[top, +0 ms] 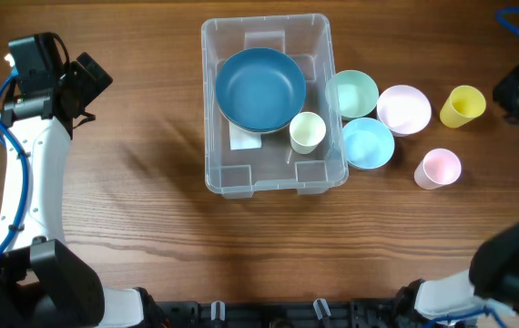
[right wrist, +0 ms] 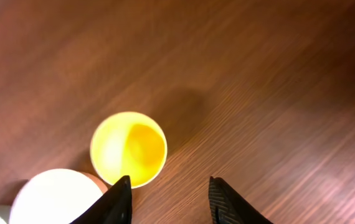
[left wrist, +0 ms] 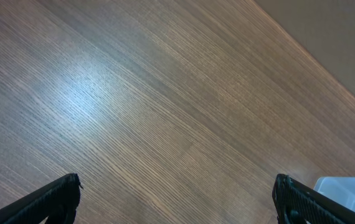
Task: Pack container
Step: 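Grasp the yellow cup with the right gripper, then carry the yellow cup into the bin and drop it into the white cup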
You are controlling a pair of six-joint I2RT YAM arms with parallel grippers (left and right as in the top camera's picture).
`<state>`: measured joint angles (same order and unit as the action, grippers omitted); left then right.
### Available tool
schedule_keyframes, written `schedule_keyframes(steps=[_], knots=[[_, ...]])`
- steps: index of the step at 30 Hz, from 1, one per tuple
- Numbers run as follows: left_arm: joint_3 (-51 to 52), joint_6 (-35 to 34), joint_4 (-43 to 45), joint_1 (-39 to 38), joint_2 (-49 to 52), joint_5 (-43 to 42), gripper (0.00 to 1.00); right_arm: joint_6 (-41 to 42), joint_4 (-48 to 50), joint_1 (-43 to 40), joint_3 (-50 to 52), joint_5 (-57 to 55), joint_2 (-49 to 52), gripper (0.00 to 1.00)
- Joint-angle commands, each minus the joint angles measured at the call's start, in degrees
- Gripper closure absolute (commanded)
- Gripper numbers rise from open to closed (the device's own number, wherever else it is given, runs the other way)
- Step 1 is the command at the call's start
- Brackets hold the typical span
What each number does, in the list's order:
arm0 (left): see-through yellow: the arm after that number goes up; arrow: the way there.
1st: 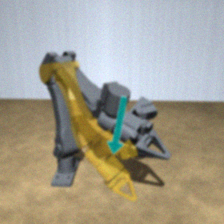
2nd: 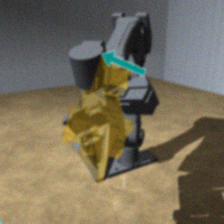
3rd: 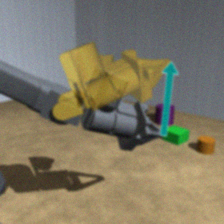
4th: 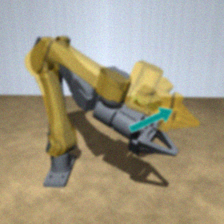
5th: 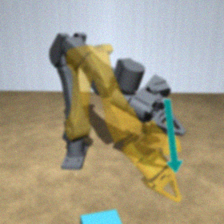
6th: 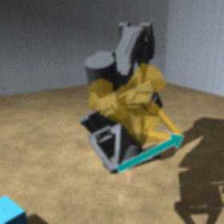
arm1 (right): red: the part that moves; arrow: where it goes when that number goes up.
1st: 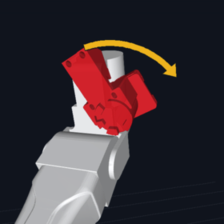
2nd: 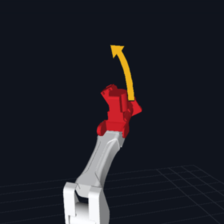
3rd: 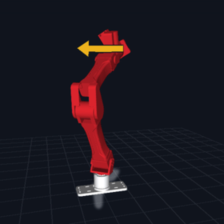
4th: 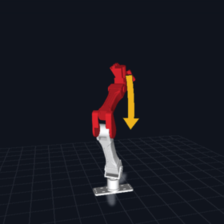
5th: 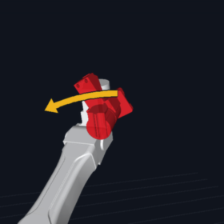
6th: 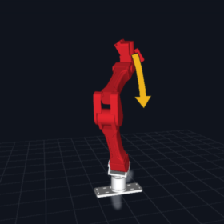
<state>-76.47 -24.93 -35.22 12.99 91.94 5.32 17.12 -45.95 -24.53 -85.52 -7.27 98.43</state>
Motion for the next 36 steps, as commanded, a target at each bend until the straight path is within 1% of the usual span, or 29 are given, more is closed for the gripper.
schedule_keyframes(steps=[1, 7, 11, 12, 13, 14, 15, 19, 23, 25, 29, 31, 34, 36], knots=[[-0.46, 0.02, 0.02, 0.31, 0.44, 0.55, 0.0, 0.92, 0.81, 0.15, 0.81, 1.84, 6.45, 0.58], [-0.46, 0.02, 0.02, 0.31, 0.44, 0.57, 0.0, 0.92, 3.08, 0.13, 0.81, 1.86, 16.22, 0.58], [-0.46, 0.02, 0.02, 0.31, 0.44, 0.55, 0.0, 0.87, 3.54, 0.15, 0.81, 1.86, 19.28, 0.59], [-0.46, 0.02, 0.02, 0.31, 0.44, 0.55, 0.0, 0.9, 3.61, 0.13, 0.81, 2.03, 19.47, 0.61], [-0.46, 0.02, 0.02, 0.31, 0.44, 0.55, 0.0, 0.87, 3.69, 0.13, 0.79, 2.03, 19.65, 0.7], [-0.46, 0.02, 0.02, 0.31, 0.44, 0.55, 0.0, 0.87, 3.74, 0.15, 0.79, 2.27, 19.67, 0.87], [-0.46, 0.02, 0.02, 0.31, 0.44, 0.55, 0.0, 0.9, 3.78, 0.15, 0.79, 2.47, 19.65, 0.96], [-0.46, 0.02, 0.02, 0.31, 0.44, 0.55, 0.0, 0.87, 3.61, 0.15, -0.02, 3.54, 18.97, 0.96], [-0.46, 0.02, 0.02, 0.31, 0.44, 0.55, 0.0, -0.31, 1.22, 0.37, -2.19, 5.86, 15.32, 0.96], [-0.46, 0.02, 0.02, 0.31, 0.44, 0.55, 0.0, -2.78, -0.35, 1.29, -3.56, 10.08, 10.34, 0.96], [-0.46, 0.02, 0.02, 0.31, 0.44, 0.55, 0.0, -5.66, -1.33, 4.28, -4.66, 12.17, 2.29, 0.96], [-0.46, 0.02, 0.02, 0.31, 0.44, 0.55, 0.0, -10.21, -1.42, 7.37, -4.92, 14.34, -2.95, 0.96], [-0.46, 0.02, 0.02, 0.31, 0.44, 0.55, 0.0, -11.91, -1.99, 13.11, -4.92, 14.67, -9.35, 0.96], [-0.46, 0.02, 0.02, 0.31, 0.44, 0.55, 0.0, -12.81, -2.14, 20.09, -4.92, 14.4, -13.4, 0.96]])
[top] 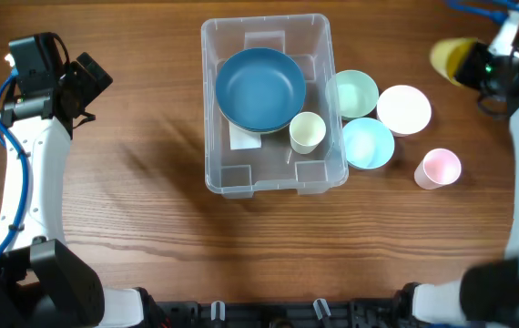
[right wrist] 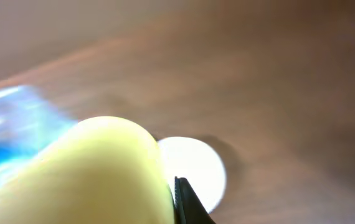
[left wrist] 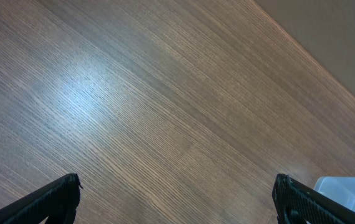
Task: Pack container
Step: 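Carry the yellow cup into the bin and drop it into the white cup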
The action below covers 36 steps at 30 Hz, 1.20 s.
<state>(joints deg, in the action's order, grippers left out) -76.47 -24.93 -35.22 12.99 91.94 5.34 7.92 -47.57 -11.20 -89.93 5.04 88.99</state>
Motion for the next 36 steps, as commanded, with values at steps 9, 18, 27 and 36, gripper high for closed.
schedule_keyframes(steps=[9, 18, 27, 36], knots=[[-0.46, 0.02, 0.02, 0.31, 0.44, 0.52, 0.0, -3.91, -1.38, 23.65, 0.2, -0.96, -1.86, 0.96], [-0.46, 0.02, 0.02, 0.31, 0.44, 0.52, 0.0, -4.52, -3.08, 31.91, 0.48, -5.25, 10.16, 0.94], [-0.46, 0.02, 0.02, 0.31, 0.44, 0.52, 0.0, -4.55, -6.75, 32.63, 0.48, -7.63, 13.99, 0.94], [-0.46, 0.02, 0.02, 0.31, 0.44, 0.52, 0.0, -4.92, -10.27, 32.63, 0.48, -8.09, 13.99, 0.94]])
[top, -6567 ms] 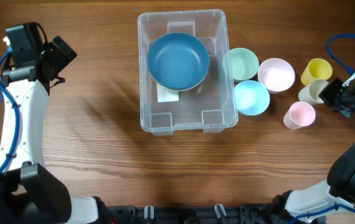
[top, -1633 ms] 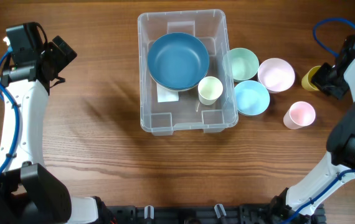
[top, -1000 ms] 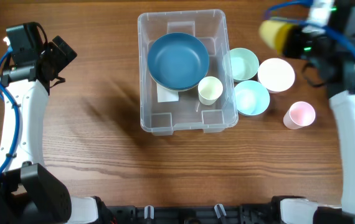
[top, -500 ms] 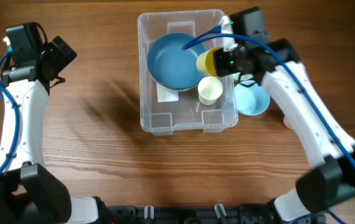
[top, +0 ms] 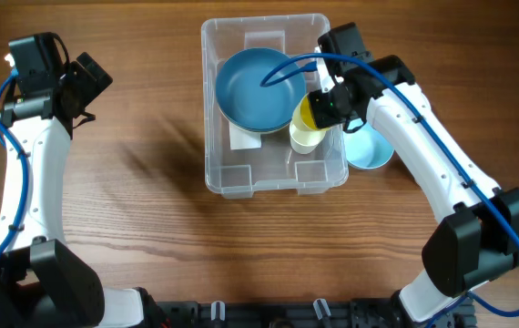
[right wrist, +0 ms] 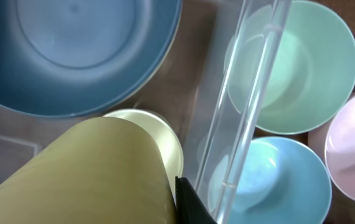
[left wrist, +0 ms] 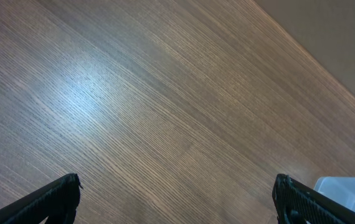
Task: Pack container
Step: 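Carry the yellow cup into the bin and drop it into the white cup, then open the right gripper and move it right to the pink cup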
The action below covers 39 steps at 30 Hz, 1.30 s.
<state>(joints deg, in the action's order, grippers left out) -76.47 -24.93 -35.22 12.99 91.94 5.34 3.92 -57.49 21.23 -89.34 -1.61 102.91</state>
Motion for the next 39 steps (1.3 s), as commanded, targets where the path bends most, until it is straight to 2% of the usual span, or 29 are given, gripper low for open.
schedule_keyframes(steps=[1, 6, 7, 8, 9, 10, 12, 17, 23, 33, 39], knots=[[-0.46, 0.02, 0.02, 0.31, 0.44, 0.52, 0.0, -0.9, -0.39, 0.2, -0.11, -1.44, 0.07, 0.94], [-0.46, 0.02, 0.02, 0.31, 0.44, 0.52, 0.0, -0.96, -0.66, 0.2, -0.11, -1.62, 0.07, 0.94], [-0.46, 0.02, 0.02, 0.31, 0.44, 0.52, 0.0, -0.94, -0.63, 0.2, -0.11, -1.62, 0.07, 0.91], [-0.46, 0.02, 0.02, 0.31, 0.44, 0.52, 0.0, -0.94, -0.57, 0.2, -0.11, -1.62, 0.07, 0.81], [-0.46, 0.02, 0.0, 0.31, 0.44, 0.52, 0.0, -0.94, -0.5, 0.2, -0.11, -1.6, 0.07, 0.61], [-0.46, 0.02, 0.02, 0.31, 0.44, 0.52, 0.0, -0.94, -0.37, 0.2, -0.11, -1.6, 0.07, 0.51], [-0.46, 0.02, 0.02, 0.31, 0.44, 0.52, 0.0, -0.94, -0.13, 0.2, -0.13, -1.6, 0.04, 0.46], [-0.46, 0.02, 0.02, 0.31, 0.44, 0.52, 0.0, -0.92, -0.35, 0.11, -1.42, -1.68, -0.04, 0.44], [-0.46, 0.02, 0.02, 0.31, 0.44, 0.52, 0.0, 5.97, -7.37, -3.56, -7.26, -13.73, -2.12, 0.45], [-0.46, 0.02, 0.02, 0.31, 0.44, 0.52, 0.0, 14.49, -11.13, -22.56, -7.74, -13.29, -6.38, 0.51], [-0.46, 0.02, 0.02, 0.31, 0.44, 0.52, 0.0, 14.27, -12.66, -32.85, -7.69, -5.22, -6.27, 0.52]])
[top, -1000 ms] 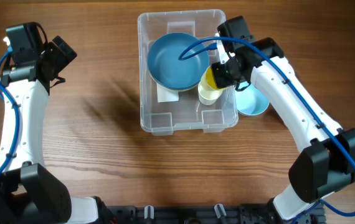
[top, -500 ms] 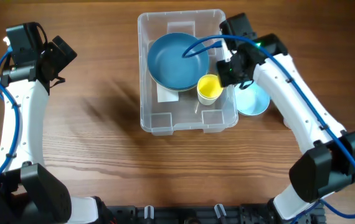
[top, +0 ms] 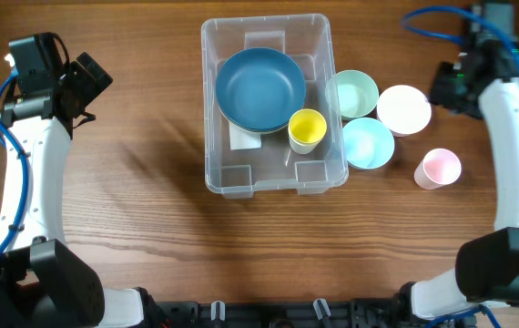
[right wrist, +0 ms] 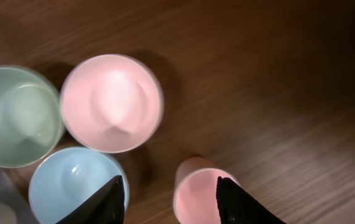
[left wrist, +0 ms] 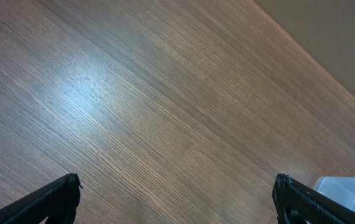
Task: Pack container
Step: 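Open the right gripper and move it right to the pink cup, then lower the right gripper onto the pink cup and grasp it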
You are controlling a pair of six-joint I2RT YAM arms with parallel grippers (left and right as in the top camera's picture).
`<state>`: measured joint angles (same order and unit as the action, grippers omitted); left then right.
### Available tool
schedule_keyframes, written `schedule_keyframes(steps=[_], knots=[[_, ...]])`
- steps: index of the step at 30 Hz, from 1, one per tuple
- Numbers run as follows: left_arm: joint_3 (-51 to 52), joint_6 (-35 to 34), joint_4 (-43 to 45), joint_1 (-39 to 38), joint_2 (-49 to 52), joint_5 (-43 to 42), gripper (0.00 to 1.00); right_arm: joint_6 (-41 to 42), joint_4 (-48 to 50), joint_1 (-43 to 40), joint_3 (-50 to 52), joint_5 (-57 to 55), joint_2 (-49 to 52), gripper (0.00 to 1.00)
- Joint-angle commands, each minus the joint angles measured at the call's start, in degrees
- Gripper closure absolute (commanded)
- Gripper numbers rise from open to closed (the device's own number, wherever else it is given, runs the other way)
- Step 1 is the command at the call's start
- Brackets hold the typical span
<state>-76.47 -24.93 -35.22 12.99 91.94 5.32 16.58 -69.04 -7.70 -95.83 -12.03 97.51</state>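
Note:
A clear plastic container (top: 218, 173) stands at the table's middle, holding a dark blue bowl (top: 259, 88) and a yellow cup (top: 307, 128) nested in a cream cup. To its right sit a green bowl (top: 354, 92), a light blue bowl (top: 369, 144), a pink bowl (top: 403, 108) and a pink cup (top: 438, 168). My right gripper (right wrist: 171, 202) is open and empty, high over the pink cup (right wrist: 200, 198), with the pink bowl (right wrist: 111, 102) ahead of it. At the far left my left gripper (left wrist: 176, 199) hangs open over bare wood.
A white label (top: 245, 138) lies on the container's floor under the blue bowl. A corner of the container (left wrist: 345, 190) shows at the lower right of the left wrist view. Blue cables run along both arms.
My right gripper has let go of the yellow cup, which now sits nested in the cream cup inside the container. The gripper is open and back at the right, above the pink cup and bowl.
My right gripper stood open at the yellow cup on the far right. It then held that cup raised off the table, and later held it over the cream cup in the container. Now the cup rests there and the gripper has withdrawn. The left arm stayed still.

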Motion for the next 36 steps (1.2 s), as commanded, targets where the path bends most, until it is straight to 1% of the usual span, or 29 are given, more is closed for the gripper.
schedule_keyframes(steps=[1, 7, 10, 14, 17, 21, 27, 32, 36], knots=[[-0.46, 0.02, 0.02, 0.31, 0.44, 0.55, 0.0, 1.68, -1.81, -5.2, -1.2, 6.29, -0.87, 0.52], [-0.46, 0.02, 0.02, 0.31, 0.44, 0.55, 0.0, 7.76, -9.42, -10.45, -1.18, 6.69, -0.87, 0.51], [-0.46, 0.02, 0.02, 0.31, 0.44, 0.55, 0.0, 10.69, -13.22, -10.75, -0.7, 5.55, -0.9, 0.51], [-0.46, 0.02, 0.02, 0.31, 0.44, 0.55, 0.0, 12.11, -14.12, -10.75, 1.64, 5.22, -0.9, 0.51], [-0.46, 0.02, 0.02, 0.31, 0.44, 0.55, 0.0, 12.17, -12.74, -10.78, 4.55, 5.14, -0.9, 0.51], [-0.46, 0.02, 0.02, 0.31, 0.44, 0.55, 0.0, 16.04, -9.51, -10.93, 8.9, 1.01, -0.9, 0.51], [-0.46, 0.02, 0.02, 0.31, 0.44, 0.55, 0.0, 17.14, -3.98, -10.93, 15.65, 0.94, -0.9, 0.51], [-0.46, 0.02, 0.02, 0.31, 0.44, 0.55, 0.0, 20.37, -0.5, -10.93, 19.37, 0.94, -0.9, 0.52], [-0.46, 0.02, 0.02, 0.31, 0.44, 0.55, 0.0, 22.05, 4.94, -10.91, 23.85, 0.9, -0.9, 0.53]])
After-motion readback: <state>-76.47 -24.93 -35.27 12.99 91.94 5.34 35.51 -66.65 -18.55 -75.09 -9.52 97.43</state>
